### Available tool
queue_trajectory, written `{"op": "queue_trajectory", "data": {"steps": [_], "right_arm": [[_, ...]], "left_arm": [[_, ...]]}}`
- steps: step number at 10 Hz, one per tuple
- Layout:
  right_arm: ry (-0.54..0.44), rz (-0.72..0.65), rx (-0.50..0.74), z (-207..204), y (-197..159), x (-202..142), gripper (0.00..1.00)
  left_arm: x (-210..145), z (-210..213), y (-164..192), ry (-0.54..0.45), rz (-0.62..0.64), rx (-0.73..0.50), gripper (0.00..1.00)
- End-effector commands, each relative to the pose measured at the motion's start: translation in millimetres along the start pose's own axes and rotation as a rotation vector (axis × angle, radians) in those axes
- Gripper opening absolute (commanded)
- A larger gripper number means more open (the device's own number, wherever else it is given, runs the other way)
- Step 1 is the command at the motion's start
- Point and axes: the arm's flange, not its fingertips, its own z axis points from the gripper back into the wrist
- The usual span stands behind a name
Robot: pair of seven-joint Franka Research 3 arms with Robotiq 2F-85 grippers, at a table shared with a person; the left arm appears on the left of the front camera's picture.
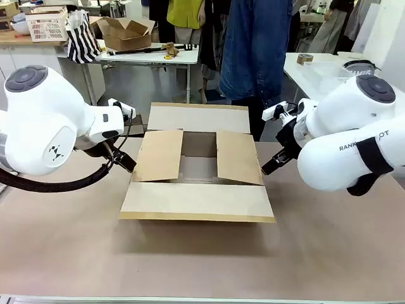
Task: Pack the gift set into the box.
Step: Place both hands on the side flaps of the Package Box and spread them outward.
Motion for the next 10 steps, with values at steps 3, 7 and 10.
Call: {"op": "queue_trajectory", "data": {"steps": [3, 7, 10], "right_arm": [[-0.005, 0.003, 0.0, 1.0, 1.3, 1.2, 1.0], [-0.005, 0.003, 0.0, 1.0, 1.3, 1.2, 1.0], [-0.005, 0.003, 0.0, 1.0, 1.3, 1.2, 1.0]], "left_arm": [[0.7, 0.3, -1.4, -0.003, -0.002, -0.001, 1.0], [0.7, 0.3, -1.4, -0.003, -0.002, -0.001, 1.0], [0.7, 0.3, -1.4, -0.003, -0.002, -0.001, 1.0]]}}
